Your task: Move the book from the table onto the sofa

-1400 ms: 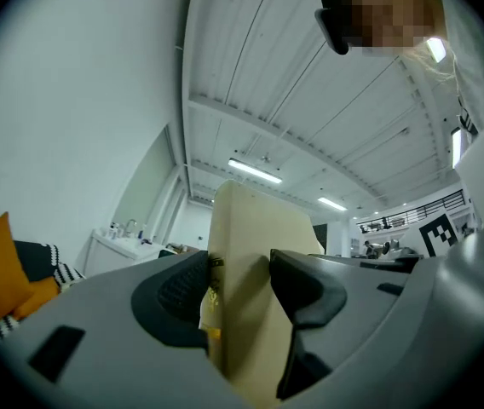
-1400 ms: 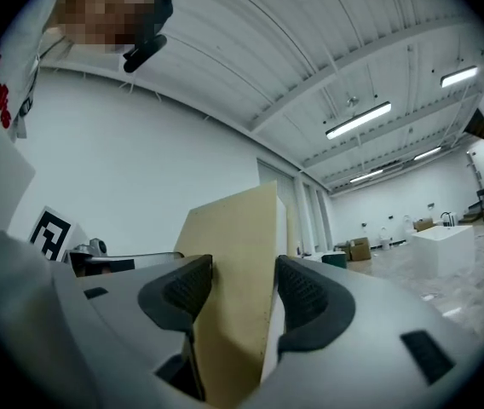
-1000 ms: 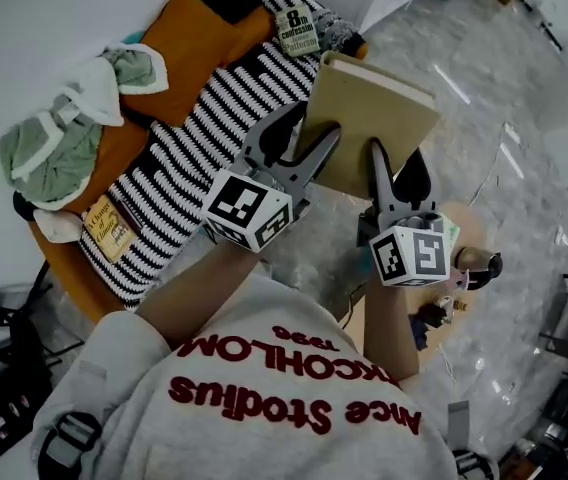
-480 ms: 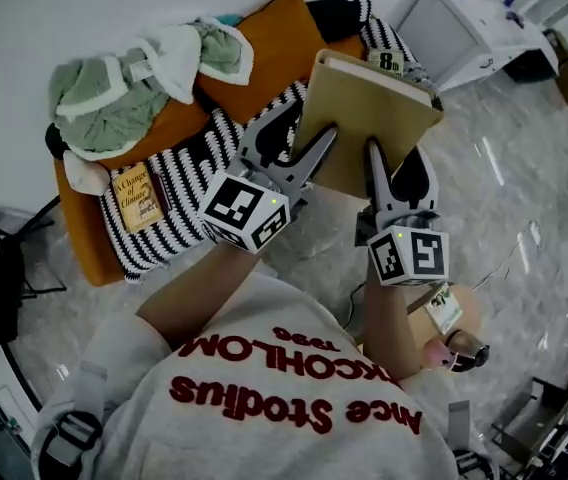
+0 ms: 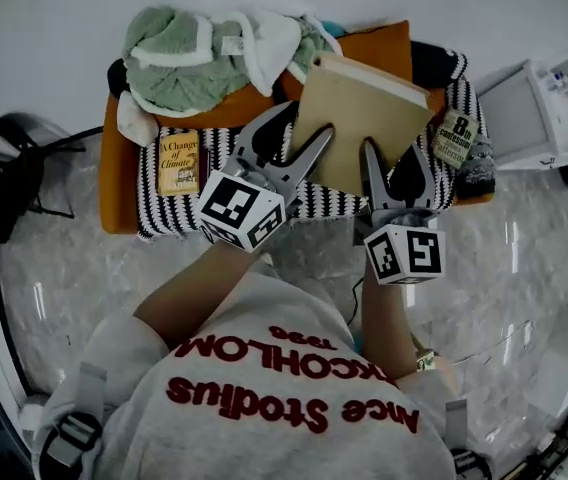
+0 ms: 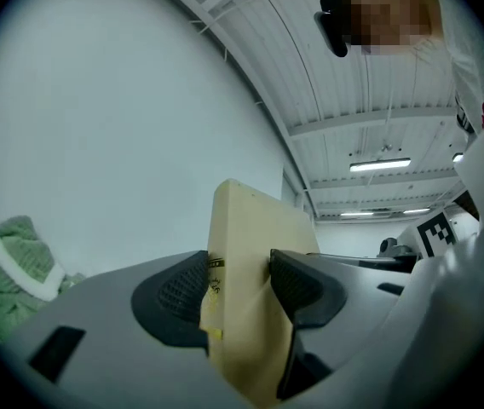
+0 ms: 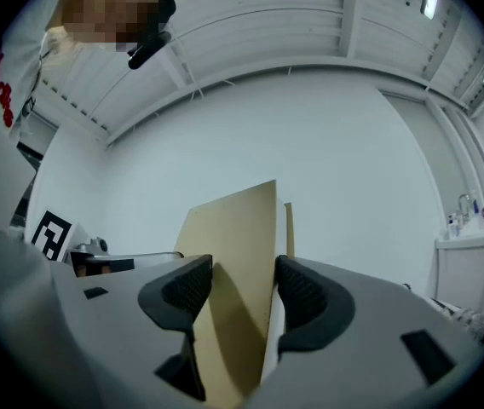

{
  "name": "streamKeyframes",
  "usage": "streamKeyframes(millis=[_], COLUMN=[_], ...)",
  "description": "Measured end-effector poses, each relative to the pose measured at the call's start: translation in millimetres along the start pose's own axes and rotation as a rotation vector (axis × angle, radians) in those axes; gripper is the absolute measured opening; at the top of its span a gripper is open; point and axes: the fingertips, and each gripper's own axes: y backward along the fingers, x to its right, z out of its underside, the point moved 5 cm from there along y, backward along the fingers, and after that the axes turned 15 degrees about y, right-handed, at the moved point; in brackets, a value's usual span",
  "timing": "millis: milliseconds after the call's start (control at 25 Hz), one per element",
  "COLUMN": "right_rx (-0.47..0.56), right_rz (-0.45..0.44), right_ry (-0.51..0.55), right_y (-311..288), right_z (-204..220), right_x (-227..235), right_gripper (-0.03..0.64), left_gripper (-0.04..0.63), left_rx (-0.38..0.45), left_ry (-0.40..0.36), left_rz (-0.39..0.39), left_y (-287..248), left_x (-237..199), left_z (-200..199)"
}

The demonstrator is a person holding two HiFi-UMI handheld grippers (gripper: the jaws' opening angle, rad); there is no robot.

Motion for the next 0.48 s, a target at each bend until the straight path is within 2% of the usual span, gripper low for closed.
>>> streamKeyframes(millis=[320, 480], right_rx=[0.019, 0.021], right_rz=[-0.260, -0.363], right_ry=[-0.010, -0.007], right_y=[-71, -90], right_z=[1, 0], right_x=[-34, -45], right_gripper=[0.265, 0.264], left_gripper=[0.224, 0.224], left_rx=[0.111, 0.163], left_ry=[-0.021, -0.019], left_rz=[-0.228, -0.314], left_y=[30, 42], left_x=[-47, -57], left_z=[-26, -30])
